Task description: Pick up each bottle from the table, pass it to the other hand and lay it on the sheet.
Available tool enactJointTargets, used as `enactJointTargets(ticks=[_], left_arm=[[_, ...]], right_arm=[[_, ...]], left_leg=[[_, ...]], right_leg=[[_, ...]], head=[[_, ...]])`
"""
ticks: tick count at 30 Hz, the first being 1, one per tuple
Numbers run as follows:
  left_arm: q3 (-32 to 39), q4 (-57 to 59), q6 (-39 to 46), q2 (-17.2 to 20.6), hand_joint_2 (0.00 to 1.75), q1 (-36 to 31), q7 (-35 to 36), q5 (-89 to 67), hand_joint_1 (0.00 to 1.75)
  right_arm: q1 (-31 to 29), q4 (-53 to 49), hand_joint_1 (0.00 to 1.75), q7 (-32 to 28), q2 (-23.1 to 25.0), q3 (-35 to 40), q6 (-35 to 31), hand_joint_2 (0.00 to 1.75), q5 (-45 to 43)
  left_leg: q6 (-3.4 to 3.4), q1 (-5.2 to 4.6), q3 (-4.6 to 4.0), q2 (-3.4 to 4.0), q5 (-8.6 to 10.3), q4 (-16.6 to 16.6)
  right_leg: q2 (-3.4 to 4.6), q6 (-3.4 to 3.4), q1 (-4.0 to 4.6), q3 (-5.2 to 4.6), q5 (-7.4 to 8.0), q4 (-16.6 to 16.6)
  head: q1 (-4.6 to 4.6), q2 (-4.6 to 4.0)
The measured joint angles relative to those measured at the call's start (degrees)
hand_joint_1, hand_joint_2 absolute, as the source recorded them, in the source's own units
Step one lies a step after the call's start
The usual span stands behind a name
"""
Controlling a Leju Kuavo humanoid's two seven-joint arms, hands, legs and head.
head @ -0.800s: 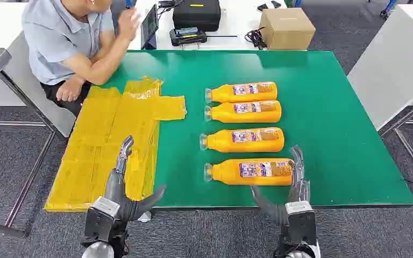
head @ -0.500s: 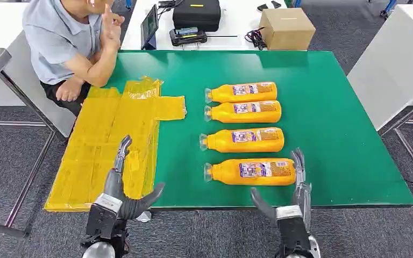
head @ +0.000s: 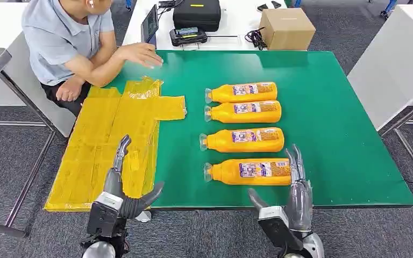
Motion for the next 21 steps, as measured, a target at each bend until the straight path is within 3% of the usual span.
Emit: enactJointTargets(ticks=[7, 21], left_arm=[[-0.5, 1.4, -1.2, 0.0, 1.75, -1.7, -0.7, -2.7, 0.00], [-1.6, 5.2, -2.8, 0.0, 1.75, -3.6, -1.0, -2.0, 0.00]], right_arm=[[-5.1, 2.5, 0.00, 9.7, -2.1, 2.1, -3.3, 1.75, 19.9], [-12.0, 9.5, 0.00, 15.0, -8.6, 4.5, -2.3, 1.75, 25.0]], left_leg=[[0.01, 0.00, 0.03, 0.00, 0.05, 0.0], [0.01, 0.00, 0.01, -0.01, 0.04, 0.0]], right_leg=[[0.00, -0.01, 0.00, 0.02, 0.02, 0.0], [0.00, 0.00, 0.01, 0.01, 0.03, 0.0]], head=[[0.00, 0.00], [-0.02, 0.00]])
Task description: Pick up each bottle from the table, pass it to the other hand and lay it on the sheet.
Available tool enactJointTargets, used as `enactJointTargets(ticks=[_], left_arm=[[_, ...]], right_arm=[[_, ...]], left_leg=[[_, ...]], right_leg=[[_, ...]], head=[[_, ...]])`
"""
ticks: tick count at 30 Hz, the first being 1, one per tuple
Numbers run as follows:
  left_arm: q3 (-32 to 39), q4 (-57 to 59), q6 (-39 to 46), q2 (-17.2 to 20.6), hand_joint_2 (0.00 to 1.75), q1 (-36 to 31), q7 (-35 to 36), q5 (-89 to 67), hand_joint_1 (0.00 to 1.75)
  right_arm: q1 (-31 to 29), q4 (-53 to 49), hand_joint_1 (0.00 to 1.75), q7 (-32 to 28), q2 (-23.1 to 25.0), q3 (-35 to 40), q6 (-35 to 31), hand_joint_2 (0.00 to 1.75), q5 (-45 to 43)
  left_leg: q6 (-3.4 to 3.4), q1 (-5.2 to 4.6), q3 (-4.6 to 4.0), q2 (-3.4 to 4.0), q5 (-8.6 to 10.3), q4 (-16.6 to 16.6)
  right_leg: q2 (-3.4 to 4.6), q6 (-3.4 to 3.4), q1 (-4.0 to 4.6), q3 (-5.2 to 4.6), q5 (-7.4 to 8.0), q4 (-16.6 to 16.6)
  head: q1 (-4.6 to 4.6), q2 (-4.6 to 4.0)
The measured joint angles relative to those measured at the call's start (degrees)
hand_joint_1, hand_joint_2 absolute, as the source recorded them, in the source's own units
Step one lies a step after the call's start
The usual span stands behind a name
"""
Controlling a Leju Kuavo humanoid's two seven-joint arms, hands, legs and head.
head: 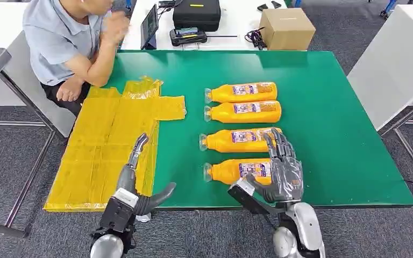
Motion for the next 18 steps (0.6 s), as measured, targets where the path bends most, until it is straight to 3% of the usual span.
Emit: enactJointTargets(ticks=[18], left_arm=[[-1.9, 2.6, -3.7, 0.2, 1.75, -1.0, 1.5, -0.2, 0.00]], right_arm=[[-2.0, 8.0, 0.00, 3.8, -4.9, 5.2, 3.8, 1.75, 0.4]], left_leg=[[0.00, 0.00, -0.02, 0.00, 0.00, 0.0]], right_leg=[[0.00, 0.00, 0.00, -0.03, 0.00, 0.0]], head=[[-0.02, 0.00]])
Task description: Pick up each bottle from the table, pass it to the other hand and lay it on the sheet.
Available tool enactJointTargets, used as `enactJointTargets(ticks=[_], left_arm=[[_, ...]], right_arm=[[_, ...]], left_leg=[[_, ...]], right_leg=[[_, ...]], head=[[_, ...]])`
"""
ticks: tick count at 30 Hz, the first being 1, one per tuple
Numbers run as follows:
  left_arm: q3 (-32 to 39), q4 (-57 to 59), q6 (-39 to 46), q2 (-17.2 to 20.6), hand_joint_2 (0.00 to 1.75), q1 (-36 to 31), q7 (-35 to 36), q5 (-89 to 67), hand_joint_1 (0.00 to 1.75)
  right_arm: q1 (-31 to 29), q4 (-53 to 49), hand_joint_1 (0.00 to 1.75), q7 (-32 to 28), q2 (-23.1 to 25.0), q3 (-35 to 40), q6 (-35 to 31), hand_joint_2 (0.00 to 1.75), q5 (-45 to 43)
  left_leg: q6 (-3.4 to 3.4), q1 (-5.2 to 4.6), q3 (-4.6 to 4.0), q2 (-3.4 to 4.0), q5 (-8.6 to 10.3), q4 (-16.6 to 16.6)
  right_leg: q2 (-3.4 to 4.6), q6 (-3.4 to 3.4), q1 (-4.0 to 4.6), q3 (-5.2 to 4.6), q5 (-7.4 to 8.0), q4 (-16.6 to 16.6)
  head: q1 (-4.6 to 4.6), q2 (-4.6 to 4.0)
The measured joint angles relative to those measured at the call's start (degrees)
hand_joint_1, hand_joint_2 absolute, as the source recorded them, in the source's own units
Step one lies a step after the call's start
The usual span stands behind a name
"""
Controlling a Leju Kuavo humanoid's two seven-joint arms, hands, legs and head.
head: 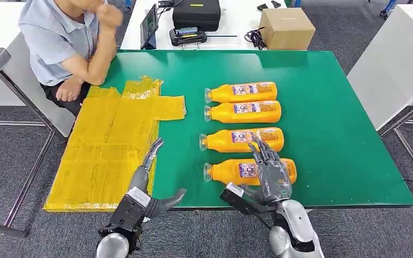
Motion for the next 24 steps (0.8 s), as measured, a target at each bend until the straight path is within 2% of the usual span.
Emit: enactJointTargets(ticks=[6, 14, 24], left_arm=[[-0.1, 0.0, 0.1, 0.1, 1.75, 0.0, 0.3, -0.5, 0.00], [0.3, -1.1, 0.2, 0.1, 1.75, 0.3, 0.7, 0.2, 0.00], [0.3, -1.6, 0.1, 0.1, 1.75, 0.4, 0.6, 0.3, 0.00]], right_arm=[[0.5, 0.8, 0.00, 0.7, -0.7, 0.4, 0.8, 1.75, -0.2], [1.4, 2.0, 0.00, 4.5, -2.3, -0.1, 1.5, 1.75, 2.4], [0.5, 3.7, 0.00, 4.7, -3.5, -2.8, 1.9, 1.75, 1.9]], left_leg=[[0.00, 0.01, 0.01, 0.00, 0.00, 0.0], [0.00, 0.00, -0.02, -0.01, 0.00, 0.0], [0.00, 0.01, 0.00, 0.00, 0.00, 0.0]], right_leg=[[0.00, 0.00, 0.01, 0.01, 0.00, 0.0], [0.00, 0.00, 0.00, 0.01, 0.00, 0.0], [0.00, 0.00, 0.01, 0.02, 0.01, 0.0]], head=[[0.00, 0.00], [0.00, 0.00], [0.00, 0.00]])
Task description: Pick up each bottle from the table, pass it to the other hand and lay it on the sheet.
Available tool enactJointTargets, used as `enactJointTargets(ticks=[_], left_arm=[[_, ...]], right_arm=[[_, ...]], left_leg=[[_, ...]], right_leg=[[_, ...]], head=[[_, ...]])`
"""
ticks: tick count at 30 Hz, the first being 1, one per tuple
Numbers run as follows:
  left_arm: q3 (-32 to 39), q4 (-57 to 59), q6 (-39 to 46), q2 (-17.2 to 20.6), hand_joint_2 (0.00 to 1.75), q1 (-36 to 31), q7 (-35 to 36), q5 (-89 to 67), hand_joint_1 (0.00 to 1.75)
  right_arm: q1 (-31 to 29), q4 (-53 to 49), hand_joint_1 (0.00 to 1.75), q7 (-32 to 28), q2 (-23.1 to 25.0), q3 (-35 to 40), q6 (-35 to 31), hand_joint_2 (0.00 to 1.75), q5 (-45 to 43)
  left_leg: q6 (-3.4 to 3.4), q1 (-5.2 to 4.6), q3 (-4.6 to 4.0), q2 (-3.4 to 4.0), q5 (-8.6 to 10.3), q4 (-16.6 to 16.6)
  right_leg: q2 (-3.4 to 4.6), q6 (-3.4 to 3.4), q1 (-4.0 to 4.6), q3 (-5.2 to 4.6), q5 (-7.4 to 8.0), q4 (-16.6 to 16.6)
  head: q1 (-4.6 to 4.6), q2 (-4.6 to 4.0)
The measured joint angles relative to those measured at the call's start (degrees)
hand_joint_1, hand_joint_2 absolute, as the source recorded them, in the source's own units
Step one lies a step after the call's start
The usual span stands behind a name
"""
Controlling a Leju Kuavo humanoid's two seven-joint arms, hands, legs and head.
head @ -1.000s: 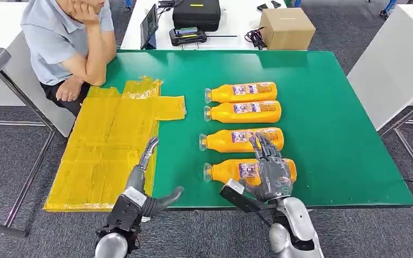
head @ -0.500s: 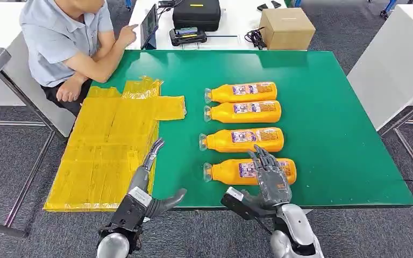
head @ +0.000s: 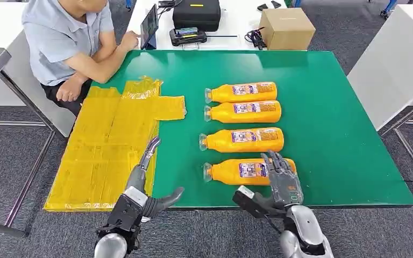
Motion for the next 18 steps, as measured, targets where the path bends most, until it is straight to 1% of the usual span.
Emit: enactJointTargets(ticks=[18], left_arm=[[0.0, -0.2, 0.0, 0.0, 1.75, 0.0, -0.8, 0.4, 0.00]], right_arm=[[-0.4, 1.0, 0.00, 0.0, -0.2, -1.1, 0.0, 1.75, -0.2]], left_leg=[[0.00, 0.00, -0.01, 0.00, 0.00, 0.0]], right_leg=[[0.00, 0.00, 0.00, -0.01, 0.00, 0.0]], head=[[0.00, 0.00]])
